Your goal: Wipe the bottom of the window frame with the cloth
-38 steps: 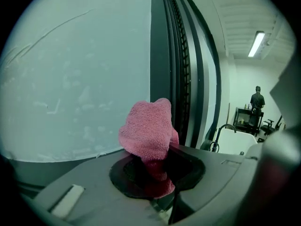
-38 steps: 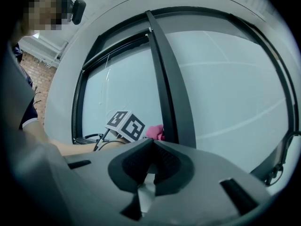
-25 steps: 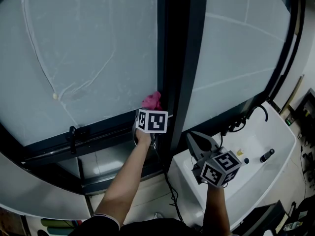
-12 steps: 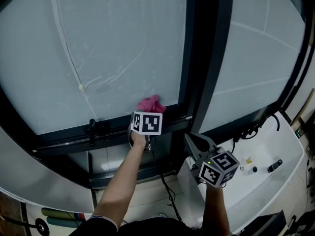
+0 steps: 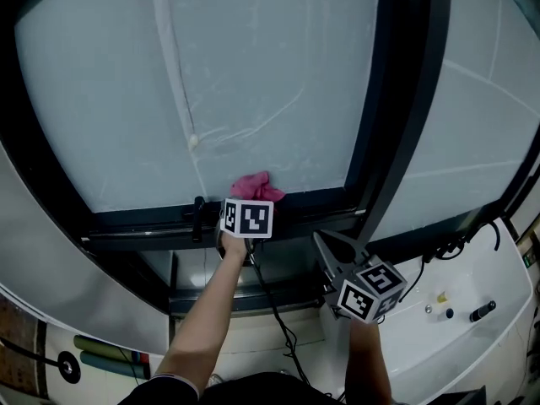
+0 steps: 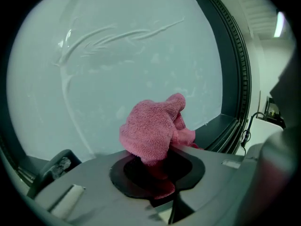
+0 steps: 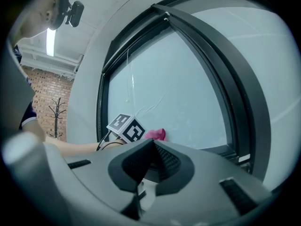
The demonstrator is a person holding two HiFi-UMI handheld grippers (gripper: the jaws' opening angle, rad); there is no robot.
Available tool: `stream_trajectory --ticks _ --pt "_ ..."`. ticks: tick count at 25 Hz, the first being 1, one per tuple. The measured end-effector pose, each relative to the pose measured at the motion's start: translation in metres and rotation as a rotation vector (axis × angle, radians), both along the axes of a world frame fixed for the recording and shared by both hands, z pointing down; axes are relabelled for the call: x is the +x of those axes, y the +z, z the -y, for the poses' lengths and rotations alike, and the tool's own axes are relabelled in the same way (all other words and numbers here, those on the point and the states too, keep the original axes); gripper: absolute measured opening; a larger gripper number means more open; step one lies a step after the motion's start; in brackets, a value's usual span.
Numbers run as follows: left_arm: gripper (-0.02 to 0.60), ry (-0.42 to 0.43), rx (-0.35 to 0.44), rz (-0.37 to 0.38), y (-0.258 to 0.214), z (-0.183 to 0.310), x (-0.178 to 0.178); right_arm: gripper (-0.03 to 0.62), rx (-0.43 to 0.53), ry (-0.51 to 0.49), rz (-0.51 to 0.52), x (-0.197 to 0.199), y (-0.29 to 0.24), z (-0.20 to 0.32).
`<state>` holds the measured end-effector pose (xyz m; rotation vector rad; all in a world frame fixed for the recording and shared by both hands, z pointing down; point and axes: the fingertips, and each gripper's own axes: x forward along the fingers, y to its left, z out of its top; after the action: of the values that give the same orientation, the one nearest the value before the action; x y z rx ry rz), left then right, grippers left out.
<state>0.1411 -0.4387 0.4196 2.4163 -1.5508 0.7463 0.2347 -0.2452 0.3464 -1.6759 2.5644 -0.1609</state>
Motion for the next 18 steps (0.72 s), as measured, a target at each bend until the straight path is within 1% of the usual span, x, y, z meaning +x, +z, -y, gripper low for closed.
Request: stream_trajectory --ticks 3,8,10,12,15,18 --pt "0.078 -0.034 0.011 0.012 0.0 0.003 -0.019 0.0 0.006 -0.03 0.002 -0.014 -0.002 0.006" --pt "0.079 -0.048 0.027 0.032 -0.001 0.004 -0.032 0.0 0.007 -0.046 0.003 -0.025 -0.001 0.007" --pt "0.078 -0.046 0.024 0.028 -0.001 0.003 -0.033 0.0 0.011 -0.039 0.006 -0.024 -0.003 0.006" --pt "0.08 -0.037 0.027 0.004 -0.005 -0.001 -0.031 0.0 0.012 -0.034 0.006 -0.022 -0.004 0.004" --pt "0.08 -0.006 0.089 -0.053 -0.035 -0.013 -0.025 0.0 0.018 -0.037 0.002 -0.023 -0.008 0.003" --pt "0.08 0.035 0.152 -0.071 -0.071 -0.026 -0.026 0.0 0.033 -0.046 0.002 -0.034 -0.013 0.001"
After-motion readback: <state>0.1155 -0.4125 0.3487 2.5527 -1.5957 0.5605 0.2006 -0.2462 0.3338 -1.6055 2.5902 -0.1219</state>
